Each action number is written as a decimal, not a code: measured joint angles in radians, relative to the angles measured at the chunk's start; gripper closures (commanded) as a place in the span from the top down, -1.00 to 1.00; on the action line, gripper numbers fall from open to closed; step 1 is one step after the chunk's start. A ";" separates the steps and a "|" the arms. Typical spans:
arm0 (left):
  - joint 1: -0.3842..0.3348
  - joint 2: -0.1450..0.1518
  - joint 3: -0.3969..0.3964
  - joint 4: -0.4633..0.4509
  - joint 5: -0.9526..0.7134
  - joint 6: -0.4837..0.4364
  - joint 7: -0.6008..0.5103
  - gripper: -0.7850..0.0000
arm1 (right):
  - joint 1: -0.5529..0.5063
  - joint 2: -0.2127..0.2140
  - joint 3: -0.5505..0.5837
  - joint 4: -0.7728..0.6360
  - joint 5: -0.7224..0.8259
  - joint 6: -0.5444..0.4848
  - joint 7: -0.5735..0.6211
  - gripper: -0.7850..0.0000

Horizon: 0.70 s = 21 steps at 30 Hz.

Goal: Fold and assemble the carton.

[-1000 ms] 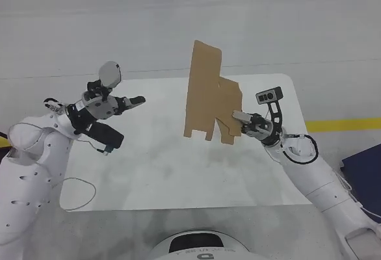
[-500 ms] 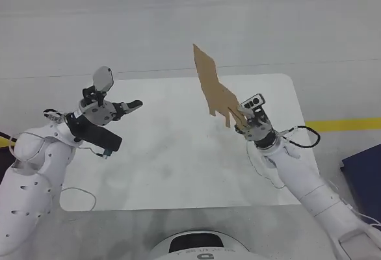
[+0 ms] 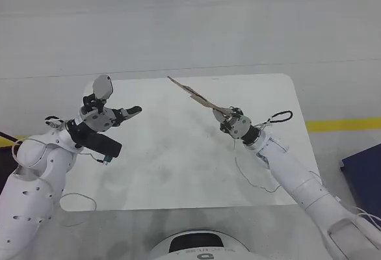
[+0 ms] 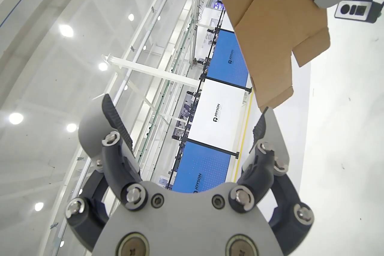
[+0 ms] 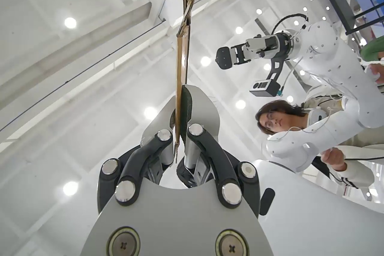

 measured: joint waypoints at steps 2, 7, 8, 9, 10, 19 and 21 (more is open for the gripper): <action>0.001 0.000 -0.003 0.004 -0.004 -0.011 0.007 1.00 | -0.005 0.006 0.019 -0.020 -0.053 -0.024 -0.006 -1.00; -0.005 0.003 -0.011 0.006 0.022 -0.040 0.008 1.00 | -0.005 0.006 0.020 -0.020 -0.046 -0.023 -0.006 -1.00; -0.005 0.003 -0.011 0.006 0.021 -0.040 0.008 1.00 | -0.005 0.006 0.020 -0.020 -0.046 -0.023 -0.006 -1.00; -0.005 0.003 -0.011 0.006 0.020 -0.039 0.008 1.00 | -0.005 0.006 0.020 -0.020 -0.046 -0.023 -0.006 -1.00; -0.005 0.003 -0.011 0.006 0.020 -0.039 0.008 1.00 | -0.005 0.006 0.020 -0.020 -0.047 -0.023 -0.006 -1.00; 0.010 -0.014 -0.006 -0.013 -0.354 -0.297 -0.099 1.00 | -0.013 0.006 0.027 -0.035 -0.146 -0.067 -0.131 -1.00; 0.008 -0.013 -0.015 -0.004 -0.580 -0.459 -0.188 1.00 | -0.023 0.008 0.035 -0.046 -0.163 -0.034 -0.172 -1.00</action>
